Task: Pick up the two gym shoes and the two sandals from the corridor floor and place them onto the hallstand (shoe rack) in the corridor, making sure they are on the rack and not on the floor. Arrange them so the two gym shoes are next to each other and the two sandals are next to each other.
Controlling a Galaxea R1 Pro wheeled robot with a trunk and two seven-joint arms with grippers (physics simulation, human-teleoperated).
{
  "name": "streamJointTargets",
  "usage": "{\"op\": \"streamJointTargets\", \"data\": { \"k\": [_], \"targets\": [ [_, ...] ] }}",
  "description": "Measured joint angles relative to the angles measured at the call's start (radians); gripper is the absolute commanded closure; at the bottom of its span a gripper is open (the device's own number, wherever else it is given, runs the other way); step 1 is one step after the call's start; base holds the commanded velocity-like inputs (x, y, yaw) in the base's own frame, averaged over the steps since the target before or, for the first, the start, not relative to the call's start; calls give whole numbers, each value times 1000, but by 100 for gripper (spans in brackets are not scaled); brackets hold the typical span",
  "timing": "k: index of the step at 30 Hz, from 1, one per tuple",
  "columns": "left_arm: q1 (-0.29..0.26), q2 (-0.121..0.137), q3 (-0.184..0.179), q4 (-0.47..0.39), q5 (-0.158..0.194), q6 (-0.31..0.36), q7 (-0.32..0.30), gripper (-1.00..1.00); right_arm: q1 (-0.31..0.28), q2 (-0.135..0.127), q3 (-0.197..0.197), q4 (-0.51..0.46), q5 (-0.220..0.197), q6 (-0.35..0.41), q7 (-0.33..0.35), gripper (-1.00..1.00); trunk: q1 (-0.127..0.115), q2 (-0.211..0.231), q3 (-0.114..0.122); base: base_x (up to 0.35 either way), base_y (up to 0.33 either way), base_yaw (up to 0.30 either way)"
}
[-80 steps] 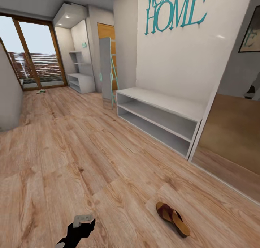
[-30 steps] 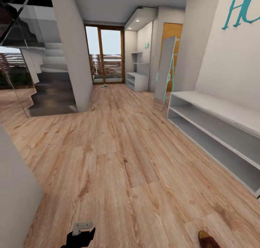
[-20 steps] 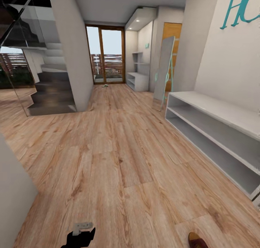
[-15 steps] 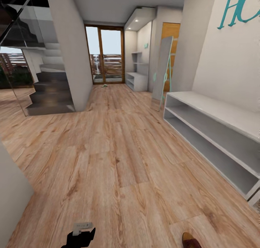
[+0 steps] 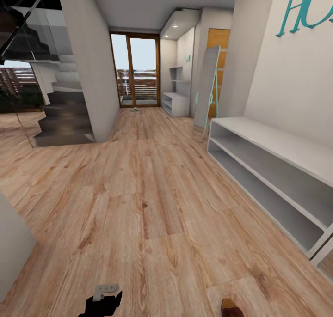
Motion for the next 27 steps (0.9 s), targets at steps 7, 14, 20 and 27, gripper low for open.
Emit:
{"op": "streamJointTargets", "data": {
  "k": [7,14,20,27],
  "targets": [
    [0,0,0,0,0,0,0,-100,0,0,0,0,0,0,0,-100,0,0,0,0,-17,235],
    [0,0,1,0,0,0,1,-100,0,0,0,0,0,0,0,-100,0,0,0,0,-4,280],
    [0,0,0,0,0,0,1,-100,0,0,0,0,0,0,0,-100,0,0,0,-22,-64,250],
    [0,0,0,1,0,0,1,-100,0,0,0,0,0,0,0,-100,0,0,0,-138,-172,84]
  ]
}}
